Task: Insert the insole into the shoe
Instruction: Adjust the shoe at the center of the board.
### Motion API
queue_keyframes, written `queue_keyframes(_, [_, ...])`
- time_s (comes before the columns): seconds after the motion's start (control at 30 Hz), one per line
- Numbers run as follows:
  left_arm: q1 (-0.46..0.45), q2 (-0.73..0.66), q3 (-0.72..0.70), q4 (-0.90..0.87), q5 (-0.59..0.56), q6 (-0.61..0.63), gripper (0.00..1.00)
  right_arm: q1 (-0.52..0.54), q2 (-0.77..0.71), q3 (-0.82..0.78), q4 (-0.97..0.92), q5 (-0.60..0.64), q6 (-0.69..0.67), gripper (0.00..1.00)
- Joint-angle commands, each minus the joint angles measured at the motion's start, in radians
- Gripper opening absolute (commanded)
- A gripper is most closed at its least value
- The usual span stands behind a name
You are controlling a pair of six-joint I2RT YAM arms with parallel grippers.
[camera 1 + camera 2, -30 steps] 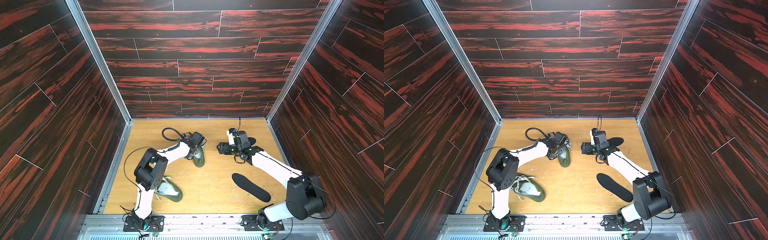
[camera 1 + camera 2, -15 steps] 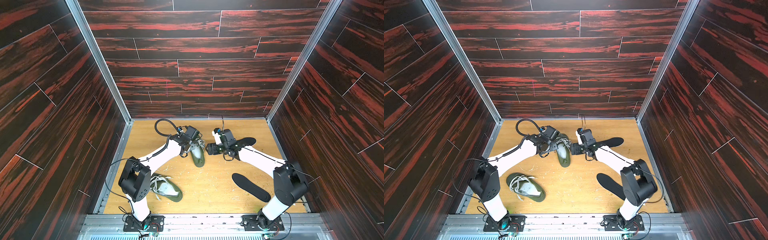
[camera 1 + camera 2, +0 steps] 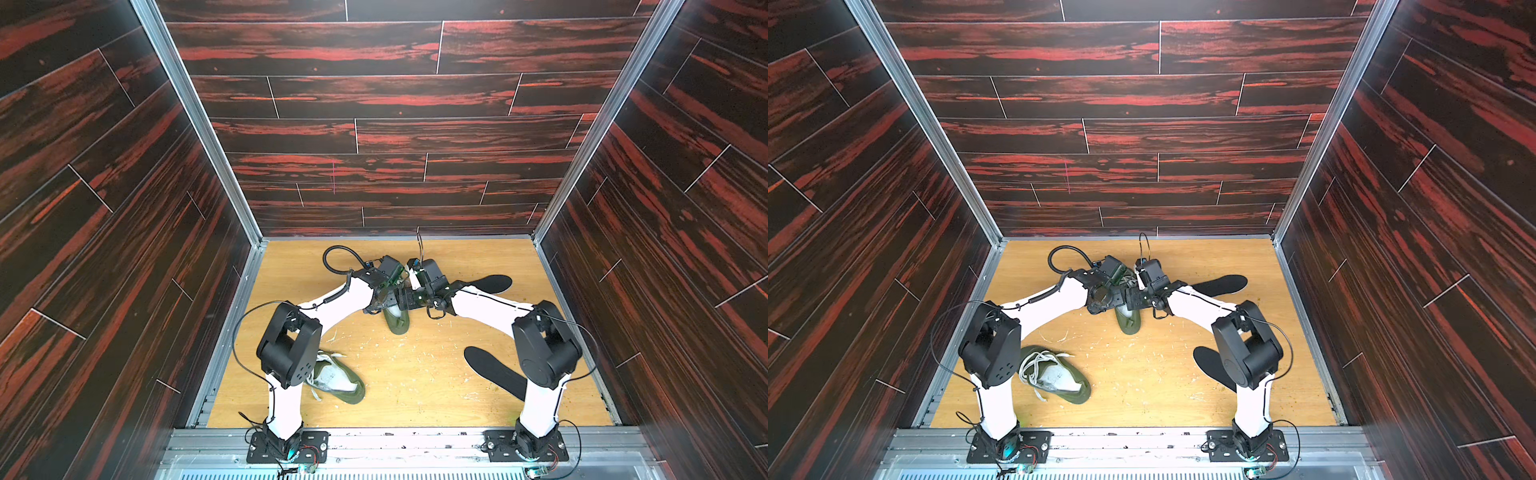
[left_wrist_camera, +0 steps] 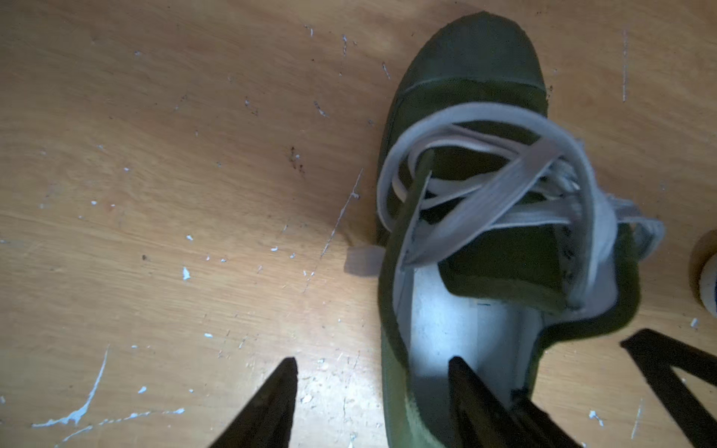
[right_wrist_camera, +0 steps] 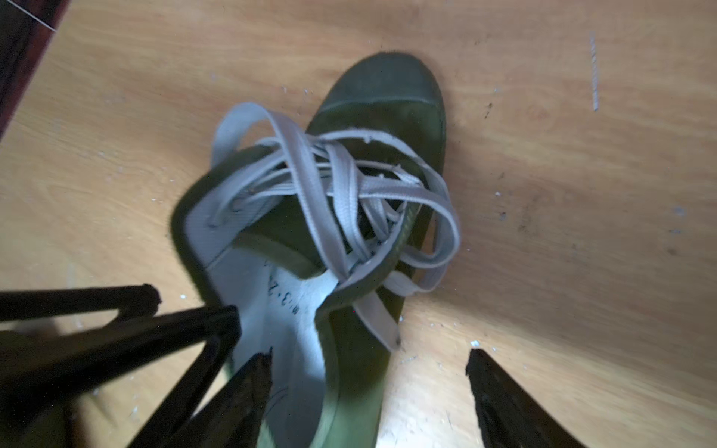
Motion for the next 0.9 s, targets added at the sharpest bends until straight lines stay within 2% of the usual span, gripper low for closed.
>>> queue_keyframes(0.0, [0.001, 0.021, 0.024, -0.007, -0.015, -0.009, 0.63, 0.009, 0.04, 0.031, 0.005, 0.034, 0.031, 0.8])
queue_keyframes(0.2, [0.009, 0.051, 0.001, -0.013, -0.05, -0.003, 0.57, 0.007, 0.047, 0.001, 0.024, 0.122, 0.064, 0.77])
queue_keyframes(0.37, [0.015, 0.0, -0.087, 0.025, -0.046, 0.005, 0.56, -0.015, 0.005, -0.062, 0.053, 0.128, 0.095, 0.72])
queue_keyframes(0.53, [0.015, -0.032, -0.122, 0.039, -0.028, 0.036, 0.52, -0.054, -0.023, -0.109, 0.069, 0.101, 0.12, 0.66])
queue_keyframes(0.73, [0.012, -0.041, -0.129, 0.046, -0.001, 0.089, 0.51, -0.075, -0.064, -0.156, 0.102, 0.061, 0.145, 0.64])
queue_keyframes(0.87, [-0.006, -0.039, -0.072, 0.003, -0.009, 0.184, 0.58, -0.079, -0.065, -0.148, 0.115, -0.005, 0.142, 0.65])
